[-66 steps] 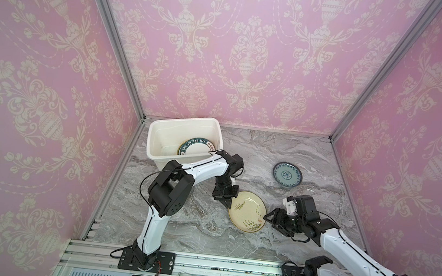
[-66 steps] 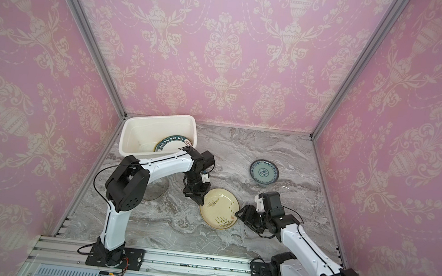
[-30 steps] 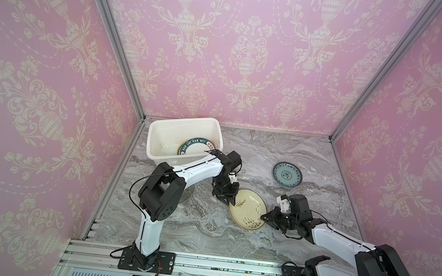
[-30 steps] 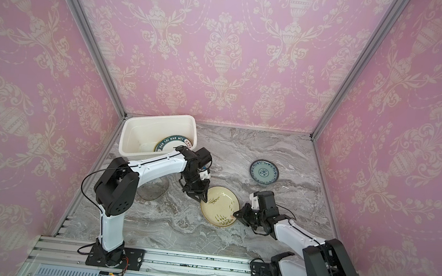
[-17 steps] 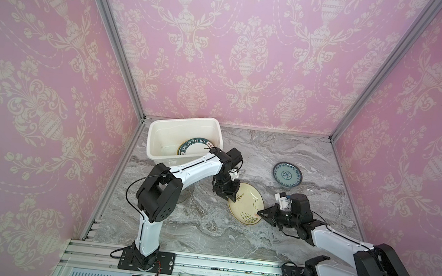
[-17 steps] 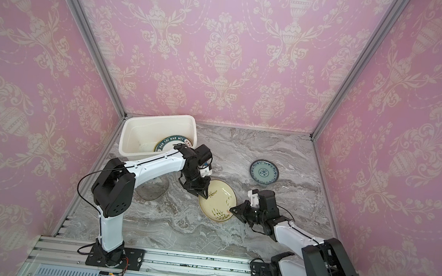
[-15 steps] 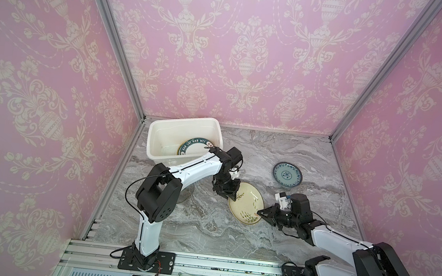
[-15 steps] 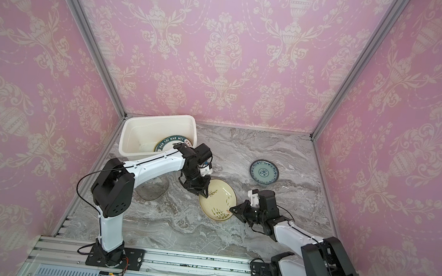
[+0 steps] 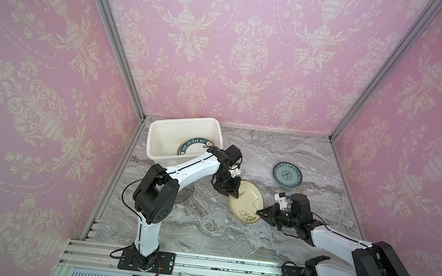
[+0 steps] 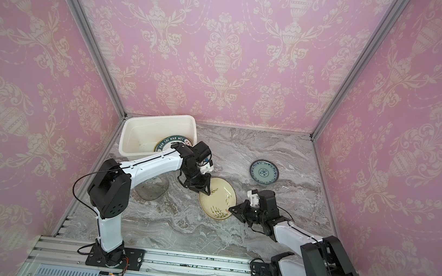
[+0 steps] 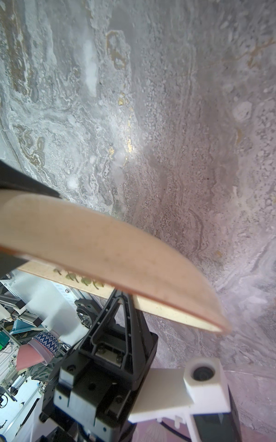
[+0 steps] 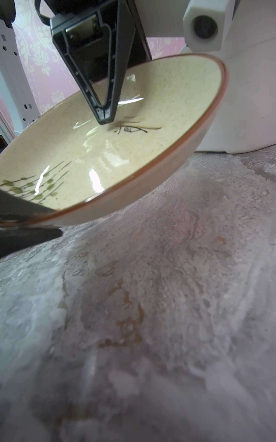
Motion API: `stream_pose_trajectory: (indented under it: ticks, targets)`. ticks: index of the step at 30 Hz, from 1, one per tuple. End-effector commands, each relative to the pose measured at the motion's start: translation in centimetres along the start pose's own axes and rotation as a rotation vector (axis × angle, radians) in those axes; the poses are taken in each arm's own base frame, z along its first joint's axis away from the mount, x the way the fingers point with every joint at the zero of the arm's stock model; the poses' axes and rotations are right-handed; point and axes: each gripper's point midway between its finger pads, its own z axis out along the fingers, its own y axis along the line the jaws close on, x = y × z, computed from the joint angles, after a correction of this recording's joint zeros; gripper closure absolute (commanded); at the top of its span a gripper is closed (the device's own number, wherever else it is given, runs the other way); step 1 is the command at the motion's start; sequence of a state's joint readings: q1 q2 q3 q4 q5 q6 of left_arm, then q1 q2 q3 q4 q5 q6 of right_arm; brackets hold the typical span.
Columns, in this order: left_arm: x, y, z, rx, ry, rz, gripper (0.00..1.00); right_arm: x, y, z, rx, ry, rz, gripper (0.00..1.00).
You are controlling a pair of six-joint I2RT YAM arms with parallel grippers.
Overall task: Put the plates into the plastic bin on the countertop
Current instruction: 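Close the right gripper on the cream plate rim, holding it with both grippers, then lift the cream plate toward the bin with left gripper while right withdraws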
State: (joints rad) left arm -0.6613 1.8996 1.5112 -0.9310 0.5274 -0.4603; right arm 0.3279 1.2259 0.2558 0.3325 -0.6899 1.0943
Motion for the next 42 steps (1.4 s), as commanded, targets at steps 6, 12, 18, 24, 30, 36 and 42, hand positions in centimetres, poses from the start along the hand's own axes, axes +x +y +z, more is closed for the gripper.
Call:
stream_pose_trajectory:
  ticks: [6,12,18,24,30,36,42]
  targets:
    - [0.0,-4.9,-0.8,0.196,-0.028,0.114,0.81,0.1,7.5,-0.8,-0.195,0.036,-0.198,1.00]
    - [0.0,-5.1,-1.5,0.196,-0.052,0.107,0.97,-0.1,7.4,-1.0,-0.158,0.015,-0.212,1.00]
    - [-0.4,-5.5,-2.9,0.214,-0.100,0.090,1.00,-0.8,8.4,-2.1,-0.113,-0.036,-0.248,0.76]
    - [-2.1,-6.2,-8.9,0.226,-0.252,0.078,1.00,-1.8,11.3,-6.0,-0.022,-0.155,-0.346,0.45]
    - [-5.2,-2.8,-18.4,0.223,-0.498,-0.046,1.00,-2.2,15.1,-13.0,0.061,-0.370,-0.486,0.35]
    - [-7.7,1.9,-26.0,0.250,-0.683,-0.167,1.00,-1.7,15.2,-13.6,0.074,-0.358,-0.486,0.34]
    - [-9.8,8.0,-28.9,0.269,-0.778,-0.312,1.00,-1.7,13.5,-11.5,0.080,-0.294,-0.421,0.36]
